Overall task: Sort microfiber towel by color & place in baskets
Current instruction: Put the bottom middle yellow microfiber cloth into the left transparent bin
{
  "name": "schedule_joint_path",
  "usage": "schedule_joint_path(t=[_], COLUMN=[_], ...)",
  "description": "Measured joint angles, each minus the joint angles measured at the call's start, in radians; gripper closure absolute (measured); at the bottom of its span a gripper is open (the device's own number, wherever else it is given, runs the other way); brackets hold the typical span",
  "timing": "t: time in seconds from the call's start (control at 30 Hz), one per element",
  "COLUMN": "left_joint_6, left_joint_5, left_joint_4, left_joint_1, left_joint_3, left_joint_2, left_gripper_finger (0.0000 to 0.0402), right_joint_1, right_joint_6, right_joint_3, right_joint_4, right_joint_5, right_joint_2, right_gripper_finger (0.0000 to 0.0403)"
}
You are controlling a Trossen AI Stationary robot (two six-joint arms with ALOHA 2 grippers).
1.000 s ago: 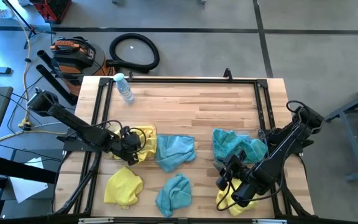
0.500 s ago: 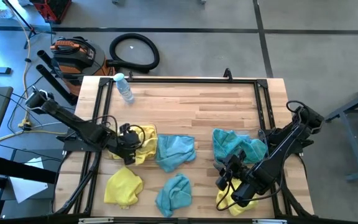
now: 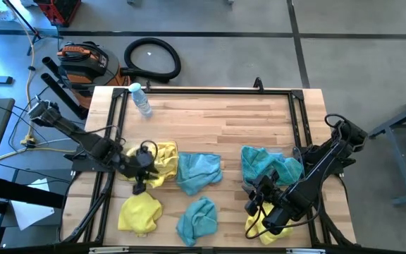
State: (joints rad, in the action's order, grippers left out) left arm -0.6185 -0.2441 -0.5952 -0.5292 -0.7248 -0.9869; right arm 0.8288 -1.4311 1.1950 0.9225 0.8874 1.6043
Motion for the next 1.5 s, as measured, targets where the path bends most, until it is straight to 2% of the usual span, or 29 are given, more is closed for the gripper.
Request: schedule_joint_path(t=[0.17,0.4,0.57,0.83,1.0,1.37,1.5], left_joint_6=[-0.059,-0.136,-0.137,-0.149,-0.157,-0.135,-0.121], left_joint_5=[0.045,-0.022,-0.023,0.05,0.058,0.051,0.004], left_joint_4=[0.031,0.014,0.009,0.023,0.026,0.041,0.029], left_joint_1=[-0.031,-0.011,0.008,0.013,0.012,0.012,0.012], left_joint_3=[0.066,0.121,0.123,0.123,0.123,0.123,0.123], left_joint_2=[-0.058,-0.085,-0.086,-0.088,-0.097,0.015,0.043], left_gripper_finger=[0.031,0.031,0.031,0.031,0.031,0.031,0.031], right_joint_1=[0.0,0.0,0.0,0.0,0.0,0.0,0.0], right_joint_6=[0.0,0.0,0.0,0.0,0.0,0.0,0.0], right_joint_3=[0.0,0.0,0.0,0.0,0.0,0.0,0.0], right_joint_4=[0.0,0.0,-0.008,-0.008,-0.008,-0.008,-0.007], right_joint_5=[0.0,0.0,0.0,0.0,0.0,0.0,0.0], right_joint_2=[0.0,0.0,0.0,0.0,0.0,0.0,0.0], right_gripper_finger=[0.027,0.027,0.027,0.027,0.027,0.027,0.027])
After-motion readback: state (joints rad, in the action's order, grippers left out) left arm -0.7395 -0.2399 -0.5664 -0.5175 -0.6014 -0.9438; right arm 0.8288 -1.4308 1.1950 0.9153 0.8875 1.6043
